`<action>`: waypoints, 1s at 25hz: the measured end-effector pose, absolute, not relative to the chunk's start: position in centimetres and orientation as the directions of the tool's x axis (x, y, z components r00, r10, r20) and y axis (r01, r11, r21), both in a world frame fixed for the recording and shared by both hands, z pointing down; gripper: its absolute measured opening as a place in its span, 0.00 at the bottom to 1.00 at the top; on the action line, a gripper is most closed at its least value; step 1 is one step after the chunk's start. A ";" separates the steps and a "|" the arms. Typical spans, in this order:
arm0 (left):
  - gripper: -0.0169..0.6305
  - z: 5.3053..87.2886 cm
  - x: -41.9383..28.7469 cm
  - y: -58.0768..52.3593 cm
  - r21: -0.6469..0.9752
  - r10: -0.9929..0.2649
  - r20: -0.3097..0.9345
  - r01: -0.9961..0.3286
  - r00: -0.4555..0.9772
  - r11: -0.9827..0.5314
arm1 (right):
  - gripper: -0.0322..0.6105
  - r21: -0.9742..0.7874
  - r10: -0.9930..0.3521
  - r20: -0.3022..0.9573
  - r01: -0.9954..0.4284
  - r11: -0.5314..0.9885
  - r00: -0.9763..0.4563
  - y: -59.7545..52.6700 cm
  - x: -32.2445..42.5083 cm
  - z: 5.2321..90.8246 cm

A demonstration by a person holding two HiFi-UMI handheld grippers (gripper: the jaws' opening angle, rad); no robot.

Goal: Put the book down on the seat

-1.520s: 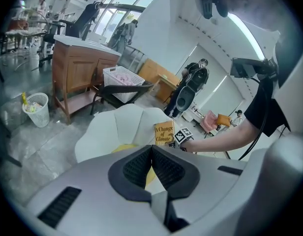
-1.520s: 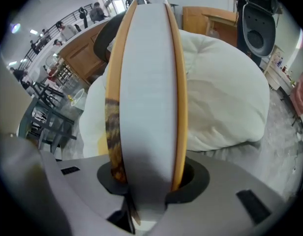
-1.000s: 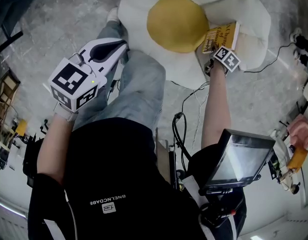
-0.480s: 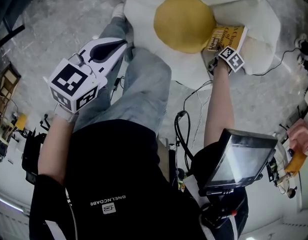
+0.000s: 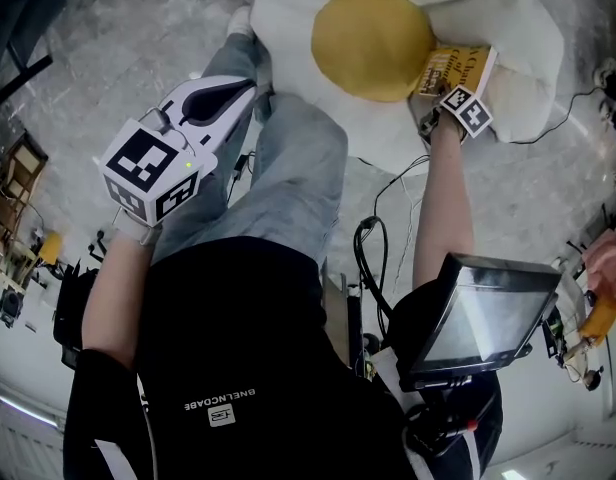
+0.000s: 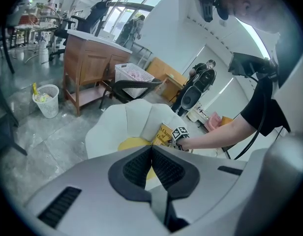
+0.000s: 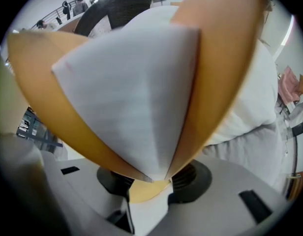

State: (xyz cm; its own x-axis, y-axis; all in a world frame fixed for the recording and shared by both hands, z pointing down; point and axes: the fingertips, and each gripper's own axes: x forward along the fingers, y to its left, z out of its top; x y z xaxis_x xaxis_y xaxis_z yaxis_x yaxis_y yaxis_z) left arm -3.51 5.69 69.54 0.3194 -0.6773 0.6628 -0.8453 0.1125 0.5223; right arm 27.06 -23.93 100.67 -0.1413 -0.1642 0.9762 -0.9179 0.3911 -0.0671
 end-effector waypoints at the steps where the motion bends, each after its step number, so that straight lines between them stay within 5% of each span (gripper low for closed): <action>1: 0.05 69.4 -3.5 5.7 0.523 -0.678 0.662 -0.846 0.321 0.109 | 0.30 -0.067 -0.168 0.975 -0.918 0.390 -0.143 -23.9 27.0 100.4; 25: 0.05 63.2 -4.9 5.3 0.528 -0.685 0.629 -0.849 0.368 0.029 | 0.30 -0.058 -0.165 0.978 -0.930 0.362 -0.125 -21.2 26.4 93.0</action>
